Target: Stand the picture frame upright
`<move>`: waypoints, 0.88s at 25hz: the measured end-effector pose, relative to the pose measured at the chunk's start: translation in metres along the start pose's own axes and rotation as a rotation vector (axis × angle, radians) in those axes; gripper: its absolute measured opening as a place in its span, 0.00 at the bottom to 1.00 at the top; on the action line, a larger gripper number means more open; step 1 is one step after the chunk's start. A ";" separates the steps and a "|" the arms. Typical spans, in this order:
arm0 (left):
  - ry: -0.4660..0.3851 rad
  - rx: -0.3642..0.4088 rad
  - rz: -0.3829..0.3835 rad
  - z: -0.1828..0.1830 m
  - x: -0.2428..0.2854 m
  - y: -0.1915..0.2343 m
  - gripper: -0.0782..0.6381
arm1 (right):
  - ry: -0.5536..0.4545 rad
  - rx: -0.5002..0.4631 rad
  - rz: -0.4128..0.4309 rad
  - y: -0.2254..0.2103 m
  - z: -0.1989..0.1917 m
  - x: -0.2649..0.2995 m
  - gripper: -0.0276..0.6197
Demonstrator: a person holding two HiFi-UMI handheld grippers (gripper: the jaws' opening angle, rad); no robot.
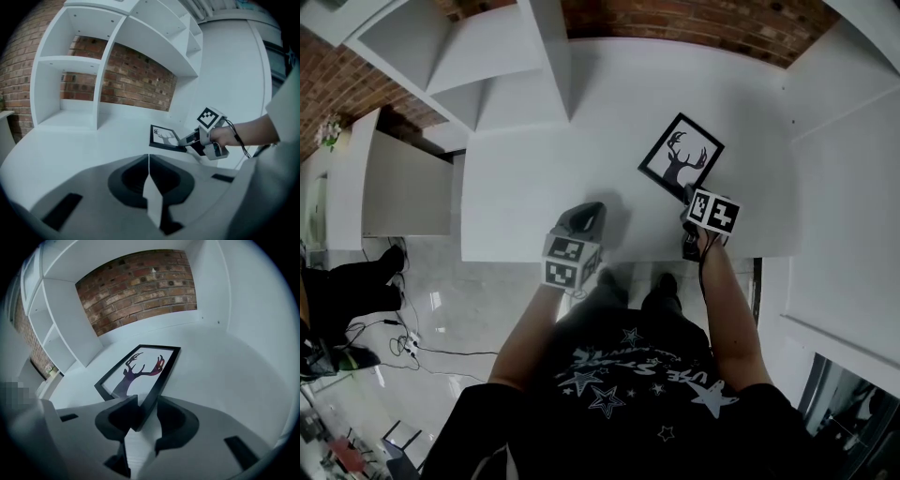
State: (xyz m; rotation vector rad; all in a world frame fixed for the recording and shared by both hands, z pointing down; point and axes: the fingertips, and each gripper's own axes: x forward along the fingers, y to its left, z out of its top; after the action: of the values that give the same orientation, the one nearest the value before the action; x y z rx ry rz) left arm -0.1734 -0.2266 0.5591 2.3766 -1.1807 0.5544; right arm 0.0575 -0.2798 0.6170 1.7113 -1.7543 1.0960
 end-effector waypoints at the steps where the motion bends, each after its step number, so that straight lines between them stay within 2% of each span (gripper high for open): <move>1: 0.003 -0.004 0.004 -0.001 -0.001 -0.002 0.13 | 0.003 -0.007 0.007 0.001 0.000 0.000 0.25; 8: 0.038 -0.032 0.041 -0.010 0.001 -0.017 0.13 | 0.065 -0.070 0.078 0.000 -0.011 -0.007 0.22; 13: 0.065 -0.069 0.069 -0.016 0.001 -0.029 0.13 | 0.086 -0.082 0.118 -0.004 -0.022 -0.017 0.18; 22: 0.119 -0.104 0.059 -0.030 0.004 -0.060 0.13 | 0.127 -0.148 0.154 -0.011 -0.042 -0.034 0.18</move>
State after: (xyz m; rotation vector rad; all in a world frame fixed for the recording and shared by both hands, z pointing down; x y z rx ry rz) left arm -0.1271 -0.1802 0.5739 2.1966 -1.1999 0.6287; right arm 0.0638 -0.2247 0.6174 1.4078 -1.8615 1.0839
